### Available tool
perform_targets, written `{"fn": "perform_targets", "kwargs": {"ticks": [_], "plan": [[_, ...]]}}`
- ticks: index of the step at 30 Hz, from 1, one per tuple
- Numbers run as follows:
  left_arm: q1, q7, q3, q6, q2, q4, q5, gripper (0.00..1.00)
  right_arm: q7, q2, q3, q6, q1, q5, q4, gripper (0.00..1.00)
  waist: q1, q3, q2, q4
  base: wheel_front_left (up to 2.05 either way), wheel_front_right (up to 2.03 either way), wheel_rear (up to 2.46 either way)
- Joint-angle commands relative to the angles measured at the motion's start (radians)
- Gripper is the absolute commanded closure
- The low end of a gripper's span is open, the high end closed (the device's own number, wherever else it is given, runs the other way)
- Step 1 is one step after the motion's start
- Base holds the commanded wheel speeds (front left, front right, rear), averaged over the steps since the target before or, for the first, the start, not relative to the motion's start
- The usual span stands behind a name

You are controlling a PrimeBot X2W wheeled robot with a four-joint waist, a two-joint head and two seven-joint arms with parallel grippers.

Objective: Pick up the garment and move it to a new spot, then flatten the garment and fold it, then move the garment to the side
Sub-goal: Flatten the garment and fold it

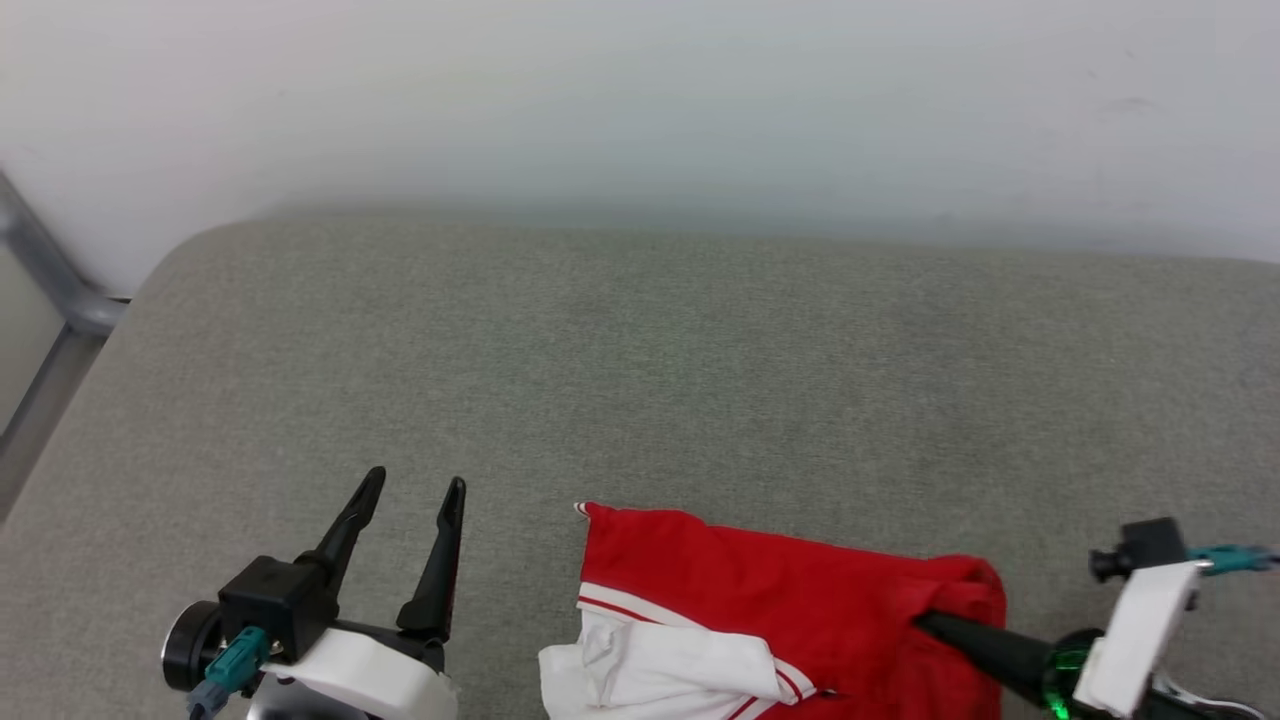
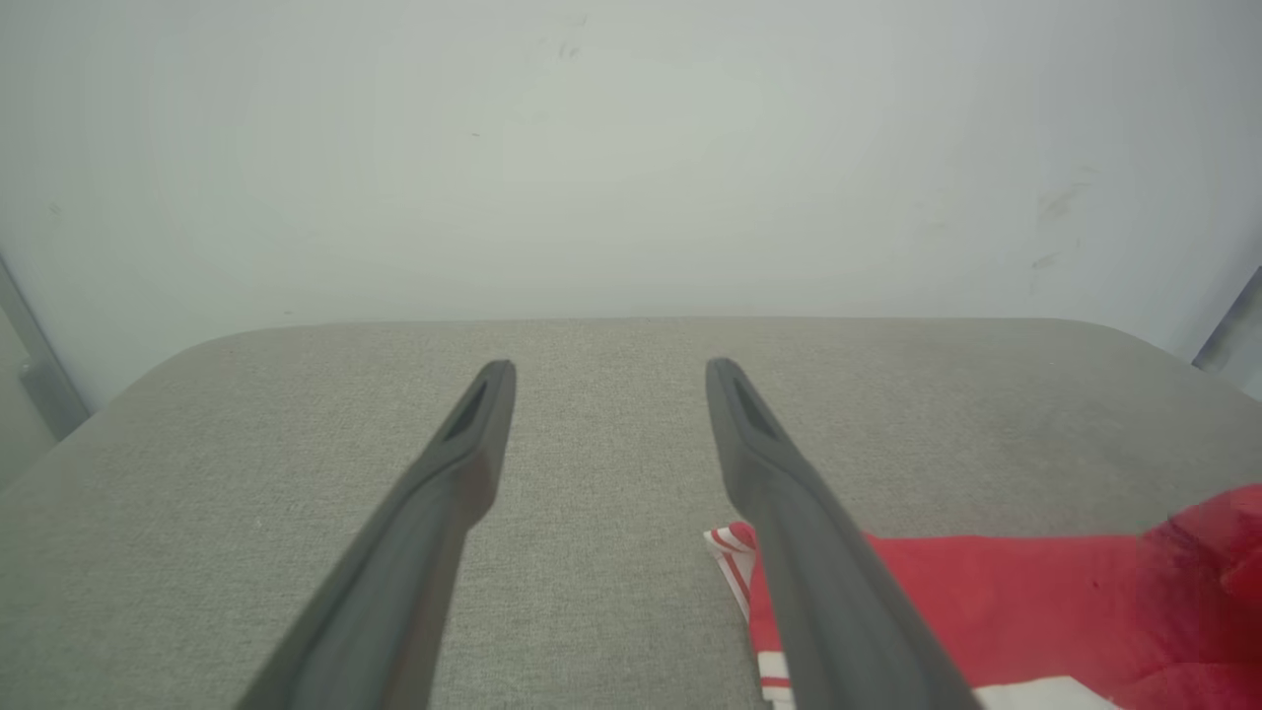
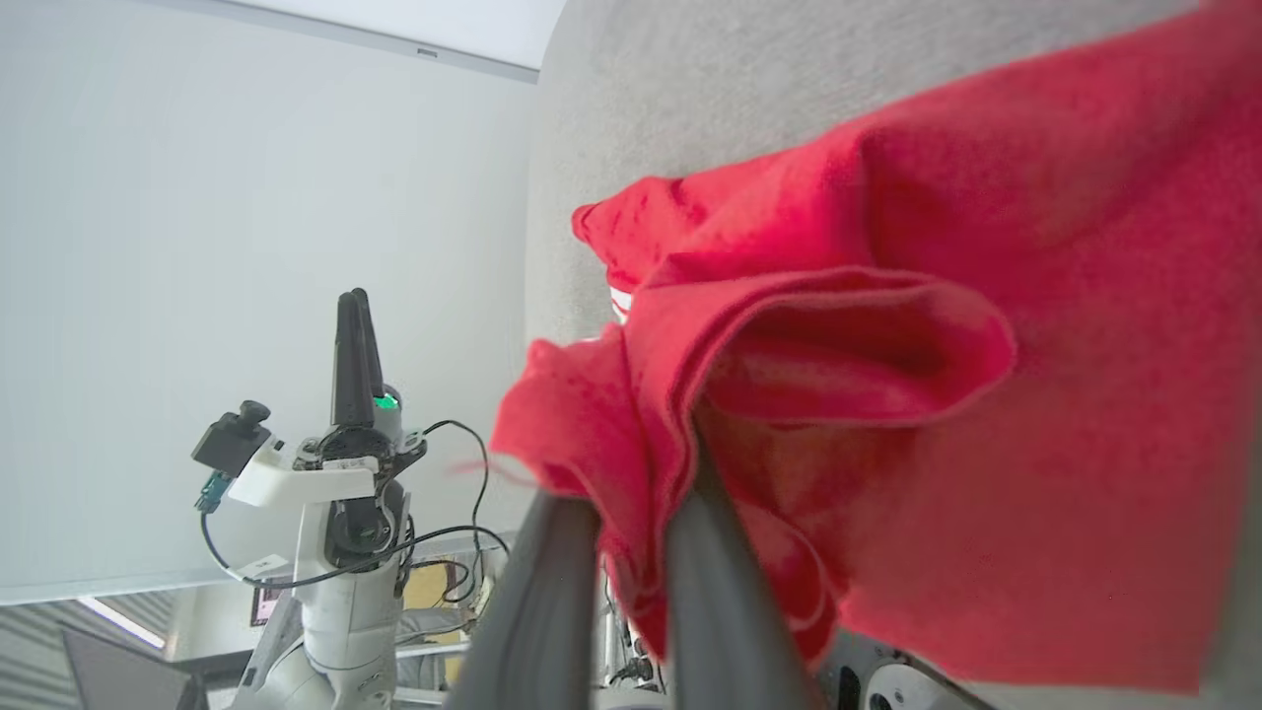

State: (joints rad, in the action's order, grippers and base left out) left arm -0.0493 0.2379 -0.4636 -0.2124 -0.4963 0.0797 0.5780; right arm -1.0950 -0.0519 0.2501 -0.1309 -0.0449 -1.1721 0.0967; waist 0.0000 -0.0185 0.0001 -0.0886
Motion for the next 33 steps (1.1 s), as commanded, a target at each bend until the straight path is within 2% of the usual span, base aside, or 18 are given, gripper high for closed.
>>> {"fn": "perform_targets", "kwargs": {"ticks": [1, 8, 13, 17, 18, 19, 20, 21, 28, 32, 33], "plan": [[-0.019, -0.003, -0.005, 0.006, 0.005, -0.001, -0.001, 0.00, 0.023, 0.002, -0.061, 0.001, -0.013, -0.058, 0.017, 1.00, 0.0000, -0.005, -0.0001, -0.020, 0.00, 0.00, 0.00], [-0.055, -0.002, -0.023, 0.026, 0.019, -0.018, -0.004, 0.00, 0.167, 0.002, -0.298, 0.001, -0.077, -0.180, 0.100, 1.00, 0.0000, -0.031, -0.0001, -0.070, 0.00, 0.00, 0.00], [-0.084, 0.001, -0.034, 0.044, 0.028, -0.030, -0.008, 0.00, 0.262, 0.002, -0.441, 0.000, -0.135, -0.168, 0.184, 1.00, 0.0000, -0.056, -0.0001, -0.107, 0.00, 0.00, 0.00], [-0.094, 0.006, -0.032, 0.050, 0.037, -0.041, -0.004, 0.00, 0.318, 0.001, -0.502, 0.000, -0.162, -0.165, 0.225, 1.00, 0.0000, -0.069, -0.0001, -0.116, 0.00, 0.00, 0.00], [-0.096, 0.007, -0.032, 0.051, 0.039, -0.044, -0.005, 0.00, 0.332, 0.002, -0.521, 0.000, -0.168, -0.171, 0.239, 0.89, 0.0000, -0.072, -0.0001, -0.118, 0.00, 0.00, 0.00], [-0.097, 0.009, -0.032, 0.052, 0.041, -0.047, -0.005, 0.00, 0.343, 0.002, -0.541, 0.000, -0.173, -0.180, 0.250, 0.57, 0.0000, -0.075, -0.0001, -0.119, 0.00, 0.00, 0.00], [-0.098, 0.010, -0.032, 0.054, 0.044, -0.051, -0.005, 0.00, 0.357, 0.002, -0.556, 0.000, -0.181, -0.180, 0.257, 0.15, 0.0000, -0.077, -0.0001, -0.120, 0.00, 0.00, 0.00], [-0.098, 0.012, -0.031, 0.053, 0.045, -0.054, -0.006, 0.00, 0.370, 0.001, -0.567, 0.000, -0.189, -0.180, 0.261, 0.00, 0.0000, -0.079, -0.0001, -0.120, 0.00, 0.00, 0.00], [-0.096, 0.017, -0.032, 0.059, 0.047, -0.070, -0.012, 0.00, 0.445, -0.008, -0.626, 0.000, -0.213, -0.101, 0.222, 0.00, 0.0000, -0.067, -0.0001, -0.104, 0.00, 0.00, 0.00], [-0.083, 0.018, -0.036, 0.053, 0.050, -0.077, -0.012, 0.00, 0.593, -0.068, -0.623, 0.001, -0.198, 0.061, 0.139, 0.00, 0.0000, -0.041, -0.0001, -0.089, 0.00, 0.00, 0.00], [-0.083, 0.018, -0.036, 0.053, 0.050, -0.077, -0.012, 0.00, 0.593, -0.068, -0.623, 0.001, -0.198, 0.061, 0.139, 0.00, 0.0000, -0.041, -0.0001, -0.089, 0.00, 0.00, 0.00]]}}
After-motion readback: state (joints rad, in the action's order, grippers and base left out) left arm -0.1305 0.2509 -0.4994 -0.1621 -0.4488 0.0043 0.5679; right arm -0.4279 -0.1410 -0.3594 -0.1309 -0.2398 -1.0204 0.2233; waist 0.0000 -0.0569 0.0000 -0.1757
